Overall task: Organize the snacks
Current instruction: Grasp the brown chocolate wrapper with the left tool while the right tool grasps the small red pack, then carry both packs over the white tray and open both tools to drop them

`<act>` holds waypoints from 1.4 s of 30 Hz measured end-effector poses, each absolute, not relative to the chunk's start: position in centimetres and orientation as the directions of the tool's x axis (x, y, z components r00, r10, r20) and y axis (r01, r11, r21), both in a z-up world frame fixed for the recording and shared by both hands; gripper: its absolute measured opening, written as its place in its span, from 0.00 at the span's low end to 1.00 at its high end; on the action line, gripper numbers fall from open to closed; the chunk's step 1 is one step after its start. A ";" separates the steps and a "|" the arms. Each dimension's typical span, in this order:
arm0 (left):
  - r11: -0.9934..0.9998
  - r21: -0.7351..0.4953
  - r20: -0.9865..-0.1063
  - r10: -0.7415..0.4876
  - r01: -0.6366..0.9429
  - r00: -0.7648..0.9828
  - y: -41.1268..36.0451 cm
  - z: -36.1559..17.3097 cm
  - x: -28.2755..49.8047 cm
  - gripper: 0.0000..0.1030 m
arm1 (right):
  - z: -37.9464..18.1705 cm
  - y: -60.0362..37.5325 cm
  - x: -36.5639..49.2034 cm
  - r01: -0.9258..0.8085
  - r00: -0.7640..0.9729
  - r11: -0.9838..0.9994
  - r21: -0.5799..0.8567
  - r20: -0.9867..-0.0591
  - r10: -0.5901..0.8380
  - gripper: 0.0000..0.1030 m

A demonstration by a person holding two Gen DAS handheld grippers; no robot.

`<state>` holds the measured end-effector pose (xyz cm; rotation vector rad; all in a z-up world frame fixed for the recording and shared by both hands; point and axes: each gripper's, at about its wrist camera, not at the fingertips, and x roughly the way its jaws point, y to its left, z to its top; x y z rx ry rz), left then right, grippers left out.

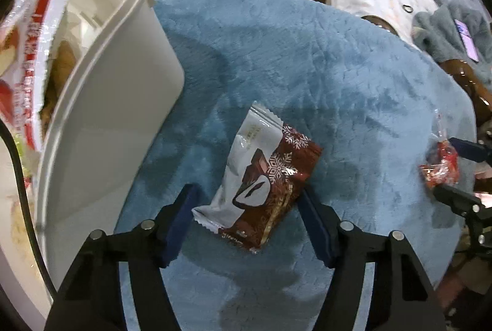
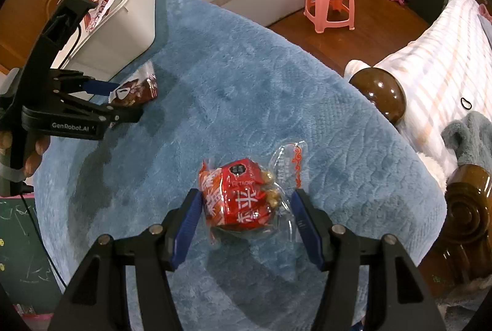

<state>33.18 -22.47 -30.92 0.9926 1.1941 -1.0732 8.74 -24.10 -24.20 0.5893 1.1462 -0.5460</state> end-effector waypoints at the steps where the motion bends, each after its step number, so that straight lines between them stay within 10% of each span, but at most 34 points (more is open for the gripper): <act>1: 0.207 0.039 -0.992 -0.111 0.978 0.063 -22.5 -30.8 32.7 0.57 | -24.2 -24.1 8.8 0.669 0.317 0.728 0.151 -0.944 -0.096 0.59; 9: 0.344 0.076 -0.984 -0.124 0.936 0.126 -20.9 -29.0 31.1 0.35 | -23.5 -23.8 9.3 0.643 0.334 0.750 0.156 -0.938 -0.091 0.58; 23: 0.782 -0.164 -0.948 -0.294 0.602 0.123 -8.5 -20.7 31.0 0.34 | -18.3 -22.0 14.8 0.461 0.430 0.873 0.160 -0.901 -0.062 0.58; 33: 0.887 -0.122 -0.858 -0.320 0.445 0.402 -4.2 -9.8 36.7 0.35 | -7.7 -19.3 26.9 0.181 0.650 0.971 0.157 -0.760 0.002 0.58; 38: 0.932 -0.051 -0.810 -0.248 0.359 0.531 -2.6 -5.5 40.9 0.36 | -4.1 -17.6 32.6 0.087 0.700 0.990 0.108 -0.714 0.016 0.61; 42: 0.959 0.005 -0.776 -0.174 0.283 0.607 -2.1 -4.1 43.7 0.59 | -3.9 -16.9 36.1 0.031 0.694 0.998 0.047 -0.720 0.012 0.62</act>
